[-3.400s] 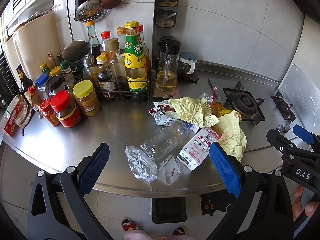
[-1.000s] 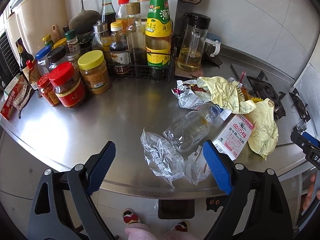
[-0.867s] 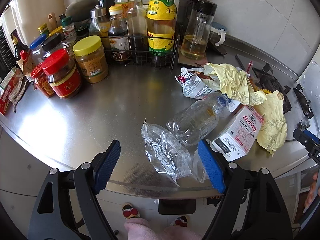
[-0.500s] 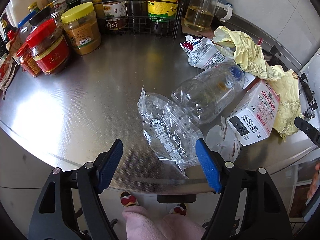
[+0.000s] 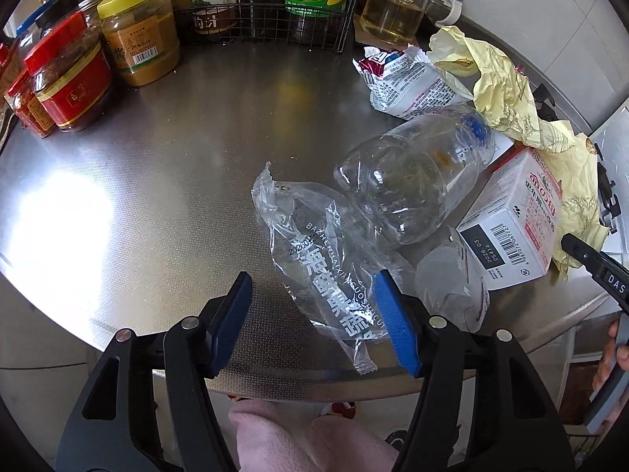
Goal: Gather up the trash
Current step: 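Grasp the clear plastic bag with the left tool while the right tool grasps the yellow paper bag, then carry both bags down over the floor bin and open both tools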
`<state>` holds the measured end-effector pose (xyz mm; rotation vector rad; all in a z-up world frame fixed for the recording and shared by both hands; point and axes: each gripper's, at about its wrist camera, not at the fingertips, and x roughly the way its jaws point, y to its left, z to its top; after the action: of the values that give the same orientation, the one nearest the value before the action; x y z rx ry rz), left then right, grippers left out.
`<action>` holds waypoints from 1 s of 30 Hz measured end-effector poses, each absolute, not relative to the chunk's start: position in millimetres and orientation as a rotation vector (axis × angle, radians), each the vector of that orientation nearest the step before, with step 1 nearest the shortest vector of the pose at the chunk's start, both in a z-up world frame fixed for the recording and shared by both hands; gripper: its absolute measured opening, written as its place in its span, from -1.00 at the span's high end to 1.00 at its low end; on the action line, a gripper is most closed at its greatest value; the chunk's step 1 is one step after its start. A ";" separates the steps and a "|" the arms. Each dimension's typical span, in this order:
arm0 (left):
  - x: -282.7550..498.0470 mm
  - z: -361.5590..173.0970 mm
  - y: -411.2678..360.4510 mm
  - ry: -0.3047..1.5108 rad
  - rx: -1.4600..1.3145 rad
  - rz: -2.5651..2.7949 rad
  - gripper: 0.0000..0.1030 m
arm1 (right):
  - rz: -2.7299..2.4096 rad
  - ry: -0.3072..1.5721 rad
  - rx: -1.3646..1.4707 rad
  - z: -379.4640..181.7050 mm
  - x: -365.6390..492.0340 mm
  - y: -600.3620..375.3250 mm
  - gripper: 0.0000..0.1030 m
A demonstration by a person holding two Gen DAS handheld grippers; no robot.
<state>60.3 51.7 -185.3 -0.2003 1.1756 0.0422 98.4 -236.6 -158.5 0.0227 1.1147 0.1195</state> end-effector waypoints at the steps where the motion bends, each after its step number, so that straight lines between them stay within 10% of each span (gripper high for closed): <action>1: 61.6 -186.4 50.6 1.177 -0.203 0.034 -0.09 | 0.122 1.114 0.018 -159.1 98.0 -235.8 0.24; 15: 53.8 -182.3 46.2 1.140 -0.223 -0.003 0.90 | 0.127 1.072 0.021 -152.6 81.0 -241.2 0.62; 30: -10.1 -107.3 40.0 0.966 -0.160 0.011 0.92 | 0.117 0.917 0.016 -87.3 24.4 -260.1 0.66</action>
<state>-10.1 40.0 -107.3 -0.1605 0.9663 0.0112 24.4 -260.1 -87.3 0.0157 0.9173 0.1173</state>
